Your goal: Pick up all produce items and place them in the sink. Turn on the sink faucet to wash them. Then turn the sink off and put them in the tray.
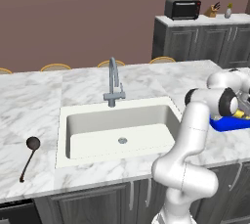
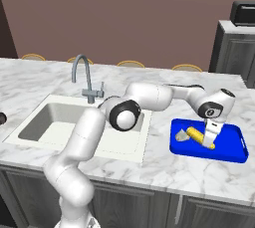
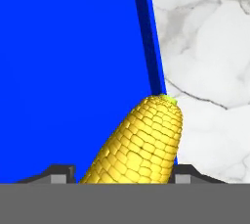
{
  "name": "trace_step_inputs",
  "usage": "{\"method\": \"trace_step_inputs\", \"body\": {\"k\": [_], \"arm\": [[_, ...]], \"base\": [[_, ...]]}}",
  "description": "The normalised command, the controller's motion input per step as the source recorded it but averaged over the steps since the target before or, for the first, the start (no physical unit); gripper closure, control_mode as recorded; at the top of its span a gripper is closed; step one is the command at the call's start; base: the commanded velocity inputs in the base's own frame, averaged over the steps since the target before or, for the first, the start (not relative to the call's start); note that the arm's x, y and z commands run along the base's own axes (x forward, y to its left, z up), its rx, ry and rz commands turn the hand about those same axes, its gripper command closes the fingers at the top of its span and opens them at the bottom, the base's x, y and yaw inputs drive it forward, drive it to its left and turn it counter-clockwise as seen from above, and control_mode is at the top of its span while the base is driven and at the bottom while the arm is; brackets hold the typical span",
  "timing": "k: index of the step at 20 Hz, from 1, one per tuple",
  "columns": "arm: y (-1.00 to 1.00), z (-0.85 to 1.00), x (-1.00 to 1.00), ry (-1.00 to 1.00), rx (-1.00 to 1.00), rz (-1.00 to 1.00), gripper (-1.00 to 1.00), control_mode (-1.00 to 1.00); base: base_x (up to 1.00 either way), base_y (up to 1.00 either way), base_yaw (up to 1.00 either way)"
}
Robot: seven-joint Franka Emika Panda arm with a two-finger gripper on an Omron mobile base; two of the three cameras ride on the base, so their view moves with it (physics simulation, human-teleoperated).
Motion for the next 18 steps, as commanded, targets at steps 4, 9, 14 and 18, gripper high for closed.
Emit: {"method": "trace_step_inputs", "body": {"k": [4, 9, 14, 18], "arm": [[-0.02, -0.33, 0.16, 0.00, 0.07, -0.03, 1.00, -1.00], [-0.02, -0.29, 0.16, 0.00, 0.06, -0.03, -1.00, -1.00], [-0.08, -0.16, 0.10, 0.00, 0.06, -0.02, -1.00, -1.00], [-0.06, 0.19, -0.02, 0.00, 0.04, -0.03, -1.00, -1.00]], "base": [[0.00, 0.00, 0.00], [0.00, 0.00, 0.00], [0.00, 0.00, 0.00], [0.00, 0.00, 0.00]]}}
